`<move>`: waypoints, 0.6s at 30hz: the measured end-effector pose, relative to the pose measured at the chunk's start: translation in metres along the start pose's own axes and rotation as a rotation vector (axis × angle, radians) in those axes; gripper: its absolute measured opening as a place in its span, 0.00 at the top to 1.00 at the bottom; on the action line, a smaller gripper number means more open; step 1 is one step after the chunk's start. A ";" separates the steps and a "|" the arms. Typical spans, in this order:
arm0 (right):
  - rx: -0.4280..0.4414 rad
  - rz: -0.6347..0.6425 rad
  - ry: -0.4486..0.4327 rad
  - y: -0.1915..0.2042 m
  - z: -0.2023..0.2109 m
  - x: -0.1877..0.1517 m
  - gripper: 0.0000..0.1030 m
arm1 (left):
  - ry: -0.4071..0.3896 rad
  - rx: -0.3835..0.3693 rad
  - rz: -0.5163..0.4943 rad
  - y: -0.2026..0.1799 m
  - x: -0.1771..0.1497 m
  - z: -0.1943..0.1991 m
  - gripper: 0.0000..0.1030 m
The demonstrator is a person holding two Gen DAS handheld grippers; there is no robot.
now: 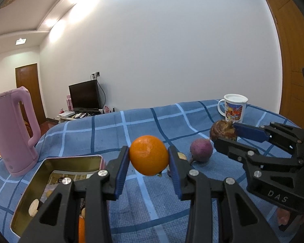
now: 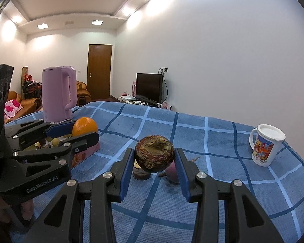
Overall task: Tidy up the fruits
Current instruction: 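Lift the held mangosteen and orange and carry them toward the tin box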
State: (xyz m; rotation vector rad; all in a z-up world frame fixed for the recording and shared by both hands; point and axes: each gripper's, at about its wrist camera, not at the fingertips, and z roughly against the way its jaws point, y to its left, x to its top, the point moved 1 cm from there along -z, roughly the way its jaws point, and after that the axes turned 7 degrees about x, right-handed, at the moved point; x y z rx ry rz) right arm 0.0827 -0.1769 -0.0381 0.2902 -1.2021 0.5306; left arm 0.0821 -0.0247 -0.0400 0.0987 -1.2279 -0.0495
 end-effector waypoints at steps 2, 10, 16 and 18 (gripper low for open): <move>0.003 -0.007 -0.001 0.000 0.000 0.000 0.58 | 0.004 -0.004 -0.001 0.000 0.000 0.000 0.61; 0.018 -0.034 0.013 0.003 -0.004 0.000 0.58 | 0.033 -0.019 -0.001 0.002 -0.001 -0.003 0.61; 0.036 -0.023 0.034 0.017 -0.010 0.002 0.58 | 0.045 -0.015 0.005 0.009 -0.004 -0.001 0.61; 0.043 -0.021 0.040 0.021 -0.012 0.001 0.58 | 0.051 -0.010 0.009 0.013 -0.005 -0.001 0.61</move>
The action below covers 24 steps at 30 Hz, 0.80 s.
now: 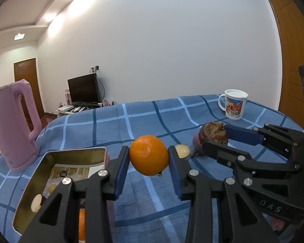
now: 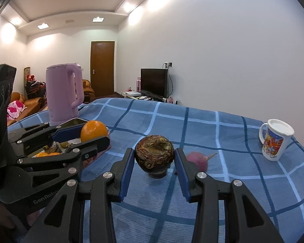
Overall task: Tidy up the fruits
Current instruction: 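Lift the held mangosteen and orange and carry them toward the tin box, then lower the orange into the tin with the left tool while the right tool releases the mangosteen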
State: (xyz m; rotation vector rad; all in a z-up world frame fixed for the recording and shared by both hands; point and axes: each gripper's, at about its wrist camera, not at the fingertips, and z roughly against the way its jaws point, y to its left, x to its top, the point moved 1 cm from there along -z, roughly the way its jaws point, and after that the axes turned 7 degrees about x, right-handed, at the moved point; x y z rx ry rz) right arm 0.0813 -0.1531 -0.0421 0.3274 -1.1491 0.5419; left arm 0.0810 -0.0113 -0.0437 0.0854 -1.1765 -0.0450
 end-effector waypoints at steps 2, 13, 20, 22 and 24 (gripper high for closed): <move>0.016 0.000 0.010 0.005 -0.003 0.000 0.58 | 0.006 0.002 0.011 0.006 -0.001 0.001 0.61; 0.069 0.018 0.040 0.032 -0.017 0.012 0.58 | 0.039 0.041 0.046 0.037 -0.009 0.004 0.61; 0.110 0.034 0.053 0.051 -0.025 0.020 0.58 | 0.065 0.065 0.071 0.059 -0.014 0.003 0.61; 0.119 0.045 0.056 0.058 -0.028 0.022 0.58 | 0.070 0.070 0.077 0.064 -0.015 0.003 0.61; 0.127 0.051 0.059 0.063 -0.030 0.023 0.58 | 0.073 0.078 0.085 0.070 -0.016 0.004 0.61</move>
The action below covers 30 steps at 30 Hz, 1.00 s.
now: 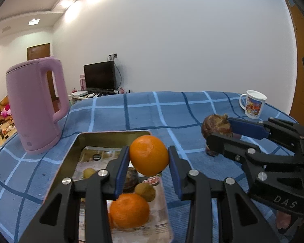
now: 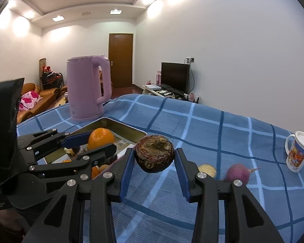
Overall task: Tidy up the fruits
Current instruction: 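Lower the orange into the tin with the left tool while the right tool releases the mangosteen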
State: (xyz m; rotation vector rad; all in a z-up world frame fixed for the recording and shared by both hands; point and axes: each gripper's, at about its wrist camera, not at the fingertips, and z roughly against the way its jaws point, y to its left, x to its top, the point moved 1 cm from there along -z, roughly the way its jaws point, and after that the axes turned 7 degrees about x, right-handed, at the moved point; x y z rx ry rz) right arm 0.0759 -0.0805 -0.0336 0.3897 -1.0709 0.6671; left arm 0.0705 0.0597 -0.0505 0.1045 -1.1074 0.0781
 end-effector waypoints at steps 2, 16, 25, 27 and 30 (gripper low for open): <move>0.005 0.006 0.002 0.003 -0.002 0.002 0.58 | 0.002 0.013 0.007 0.005 0.001 -0.001 0.61; 0.064 0.008 0.016 0.026 -0.020 0.011 0.58 | 0.065 0.064 0.070 0.054 -0.003 -0.006 0.61; 0.098 0.038 0.038 0.047 -0.036 0.013 0.58 | 0.104 0.073 0.066 0.063 -0.008 -0.009 0.61; 0.107 0.039 0.045 0.051 -0.040 0.012 0.58 | 0.109 0.074 0.064 0.064 -0.009 -0.009 0.61; 0.116 0.044 0.053 0.055 -0.044 0.011 0.58 | 0.118 0.077 0.066 0.068 -0.010 -0.010 0.61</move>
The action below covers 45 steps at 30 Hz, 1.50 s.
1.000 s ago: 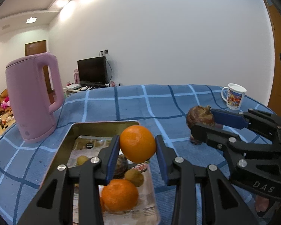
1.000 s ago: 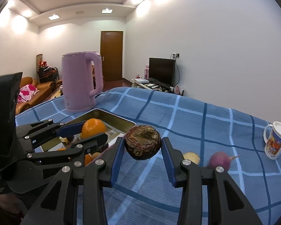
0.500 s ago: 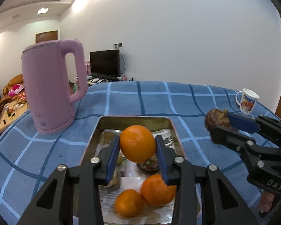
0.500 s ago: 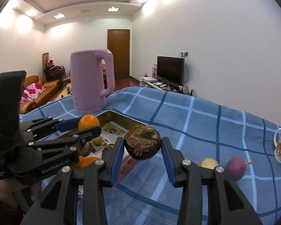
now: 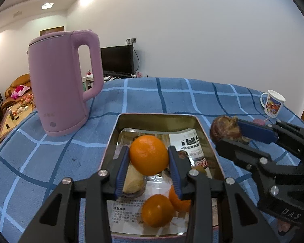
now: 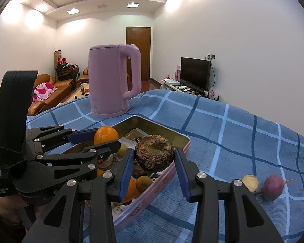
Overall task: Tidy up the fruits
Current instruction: 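Lower the orange into the tin with the left tool while the right tool releases the mangosteen, then grasp the purple turnip with the right tool while the left tool grasps the cut root slice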
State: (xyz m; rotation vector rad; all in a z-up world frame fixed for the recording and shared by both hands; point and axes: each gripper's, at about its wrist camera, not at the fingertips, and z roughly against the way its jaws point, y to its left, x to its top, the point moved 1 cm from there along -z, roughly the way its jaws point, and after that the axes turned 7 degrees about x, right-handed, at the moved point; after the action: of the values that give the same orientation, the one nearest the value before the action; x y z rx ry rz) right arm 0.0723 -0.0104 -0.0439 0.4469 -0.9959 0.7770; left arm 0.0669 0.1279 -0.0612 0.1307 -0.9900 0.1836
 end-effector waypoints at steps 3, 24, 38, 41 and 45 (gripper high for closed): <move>0.007 0.005 0.009 0.003 -0.005 -0.001 0.58 | 0.010 0.004 0.001 0.003 -0.001 -0.002 0.61; 0.055 0.032 0.068 0.014 -0.021 -0.007 0.58 | 0.029 -0.005 -0.023 0.009 -0.003 -0.005 0.60; 0.096 -0.020 0.094 0.009 -0.020 -0.007 0.43 | 0.023 0.037 0.006 0.019 0.001 0.005 0.25; 0.082 -0.016 0.093 0.009 -0.013 -0.006 0.42 | 0.014 0.045 -0.012 0.014 0.003 0.010 0.21; 0.037 0.005 0.116 0.007 0.000 -0.001 0.40 | 0.005 0.048 -0.013 0.009 0.008 0.017 0.07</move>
State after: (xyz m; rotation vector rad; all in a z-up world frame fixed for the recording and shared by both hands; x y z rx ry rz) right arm 0.0666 -0.0059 -0.0445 0.4268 -0.8759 0.8180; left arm 0.0552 0.1344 -0.0449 0.1800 -0.9801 0.1959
